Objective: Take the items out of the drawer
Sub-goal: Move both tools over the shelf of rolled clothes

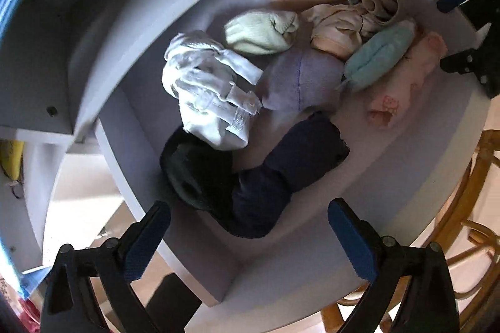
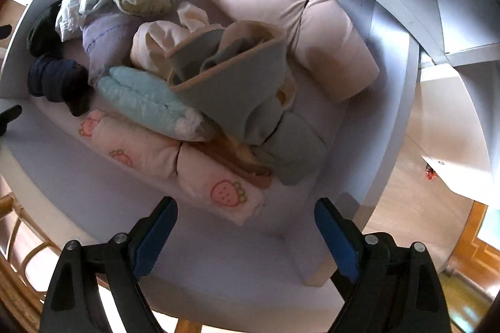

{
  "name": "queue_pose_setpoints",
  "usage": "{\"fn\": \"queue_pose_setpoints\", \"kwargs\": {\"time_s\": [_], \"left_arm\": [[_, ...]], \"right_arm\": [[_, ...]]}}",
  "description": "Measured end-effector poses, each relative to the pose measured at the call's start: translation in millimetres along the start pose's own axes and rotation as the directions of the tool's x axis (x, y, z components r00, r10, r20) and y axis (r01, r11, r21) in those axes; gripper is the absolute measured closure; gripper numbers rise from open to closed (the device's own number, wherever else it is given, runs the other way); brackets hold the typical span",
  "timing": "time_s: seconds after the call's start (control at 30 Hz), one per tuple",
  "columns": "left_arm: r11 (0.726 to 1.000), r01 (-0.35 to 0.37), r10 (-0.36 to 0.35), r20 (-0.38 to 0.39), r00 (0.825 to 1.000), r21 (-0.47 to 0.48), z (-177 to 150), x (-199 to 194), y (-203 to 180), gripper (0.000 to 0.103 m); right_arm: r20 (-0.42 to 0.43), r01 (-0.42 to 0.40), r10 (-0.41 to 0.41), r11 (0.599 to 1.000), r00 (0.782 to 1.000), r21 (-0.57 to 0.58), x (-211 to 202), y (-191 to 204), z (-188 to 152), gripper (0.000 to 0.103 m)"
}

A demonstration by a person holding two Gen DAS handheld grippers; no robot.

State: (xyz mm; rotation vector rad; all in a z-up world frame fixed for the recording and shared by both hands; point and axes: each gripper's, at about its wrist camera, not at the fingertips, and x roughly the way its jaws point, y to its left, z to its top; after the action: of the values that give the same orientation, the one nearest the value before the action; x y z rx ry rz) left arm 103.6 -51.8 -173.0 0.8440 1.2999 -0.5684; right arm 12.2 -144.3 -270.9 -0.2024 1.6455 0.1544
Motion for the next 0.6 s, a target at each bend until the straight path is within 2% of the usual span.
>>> {"fn": "queue_pose_setpoints", "kwargs": {"time_s": [0.3, 0.5, 0.6], "left_arm": [[0.999, 0.041, -0.04, -0.056, 0.998, 0.033, -14.3, 20.4, -16.9, 0.004], [0.995, 0.046, -0.038, -0.085, 0.996, 0.092, -13.5, 34.7, -28.8, 0.005], [0.994, 0.055, -0.045, -0.098, 0.994, 0.098, -9.1, 39.3, -33.0, 0.005]], "right_arm": [[-0.053, 0.037, -0.046, 0.987, 0.998, -0.157, -0.1, 21.5, -9.3, 0.013], [-0.126, 0.0, -0.026, 0.979, 0.992, -0.202, 9.7, 24.4, -4.9, 0.013], [-0.136, 0.001, -0.032, 0.974, 0.99, -0.227, 10.9, 27.3, 0.5, 0.013]]}}
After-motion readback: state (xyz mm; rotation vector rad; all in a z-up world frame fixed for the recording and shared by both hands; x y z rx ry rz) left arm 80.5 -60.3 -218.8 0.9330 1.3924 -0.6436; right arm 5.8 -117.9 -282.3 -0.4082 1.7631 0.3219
